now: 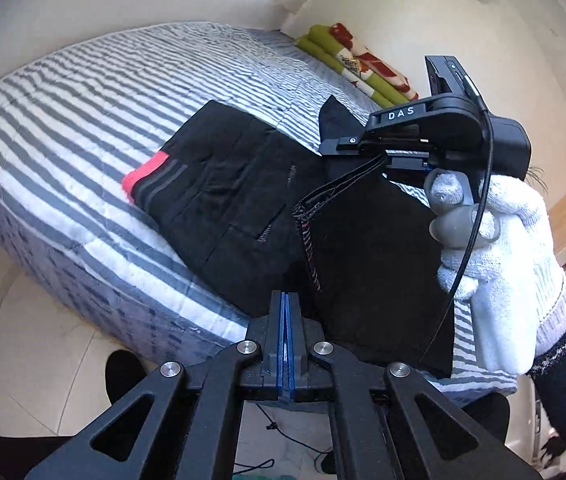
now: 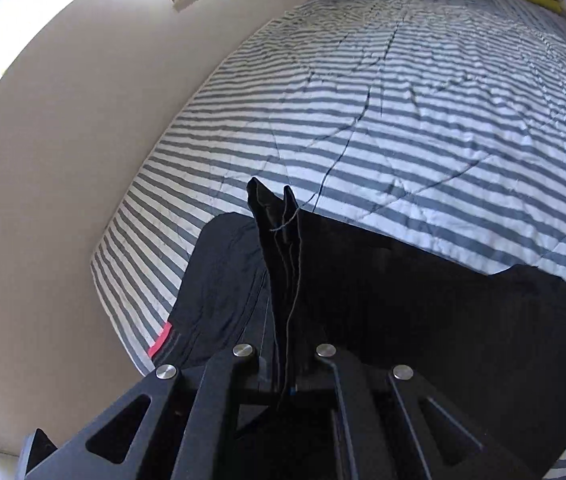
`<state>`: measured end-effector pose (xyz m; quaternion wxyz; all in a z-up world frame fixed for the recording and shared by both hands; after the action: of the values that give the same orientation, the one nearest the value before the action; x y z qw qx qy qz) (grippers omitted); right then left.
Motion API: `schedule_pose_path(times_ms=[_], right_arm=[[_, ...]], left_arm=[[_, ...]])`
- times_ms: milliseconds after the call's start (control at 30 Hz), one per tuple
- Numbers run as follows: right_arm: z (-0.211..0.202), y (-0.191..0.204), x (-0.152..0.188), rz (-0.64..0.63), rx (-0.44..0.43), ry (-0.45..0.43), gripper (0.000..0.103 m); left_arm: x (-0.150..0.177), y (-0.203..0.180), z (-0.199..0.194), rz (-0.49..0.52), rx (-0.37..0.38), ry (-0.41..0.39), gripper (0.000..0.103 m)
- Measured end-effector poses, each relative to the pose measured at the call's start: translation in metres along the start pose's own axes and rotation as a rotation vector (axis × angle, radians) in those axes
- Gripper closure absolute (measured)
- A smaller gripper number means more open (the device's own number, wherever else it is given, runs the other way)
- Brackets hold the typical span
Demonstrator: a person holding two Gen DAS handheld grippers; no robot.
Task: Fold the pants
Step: 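Lower the folded black pants onto the bed and open both grippers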
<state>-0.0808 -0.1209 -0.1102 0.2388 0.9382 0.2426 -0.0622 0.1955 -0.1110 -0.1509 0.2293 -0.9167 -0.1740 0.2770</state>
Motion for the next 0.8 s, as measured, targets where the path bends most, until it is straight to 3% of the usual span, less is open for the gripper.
schedule_pose_path(times_ms=[100,133,167,200,267,367,467,500,567,600,667,733,800], right_arm=[[0.013,0.0,0.004,0.002,0.006,0.018,0.1],[0.015,0.0,0.004,0.004,0.002,0.021,0.1],[0.016,0.001,0.004,0.004,-0.005,0.023,0.1],[0.016,0.002,0.002,0.0,-0.008,0.025,0.1],[0.017,0.001,-0.001,-0.008,-0.014,0.041,0.096],[0.014,-0.006,-0.002,-0.012,-0.05,0.105,0.082],[-0.02,-0.013,0.01,-0.013,-0.147,0.067,0.075],[-0.035,-0.016,0.014,-0.026,-0.177,0.042,0.072],[-0.064,-0.026,0.022,-0.028,-0.222,0.001,0.069],[-0.077,-0.032,0.026,-0.03,-0.241,-0.02,0.069],[-0.101,-0.05,0.04,-0.038,-0.222,-0.079,0.069],[-0.11,-0.072,0.058,-0.053,-0.127,-0.088,0.069],[-0.108,-0.096,0.075,-0.032,-0.104,-0.086,0.069]], left_arm=[[-0.003,0.008,0.001,-0.019,0.016,0.009,0.102],[-0.006,0.008,0.001,-0.02,0.015,0.007,0.093],[-0.012,0.006,0.002,-0.013,0.013,0.001,0.075],[-0.017,-0.001,0.0,-0.001,0.0,-0.012,0.049],[-0.029,-0.01,-0.001,0.022,-0.01,-0.042,0.031],[-0.043,-0.026,0.009,0.073,0.014,-0.006,0.031],[-0.047,-0.036,0.029,0.121,-0.025,0.028,0.036],[-0.047,-0.038,0.035,0.129,-0.034,0.048,0.053],[-0.044,-0.036,0.043,0.117,-0.094,0.065,0.076],[-0.045,-0.032,0.047,0.087,-0.09,0.07,0.077],[-0.044,-0.027,0.047,0.035,-0.065,0.069,0.083],[-0.038,-0.024,0.038,0.014,-0.076,0.068,0.09],[-0.035,-0.025,0.028,-0.005,-0.079,0.065,0.092]])
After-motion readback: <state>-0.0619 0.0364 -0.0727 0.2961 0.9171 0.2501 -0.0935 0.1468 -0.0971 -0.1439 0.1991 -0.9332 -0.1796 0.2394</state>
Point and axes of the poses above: each gripper's, at about its wrist camera, not at the fingertips, and z roughly the way its jaws point, y to its left, x to its underside, the point moved 4 cm from there along z, roughly the way its jaws point, and after that the axes turned 8 degrees about y, right-handed, at the moved point
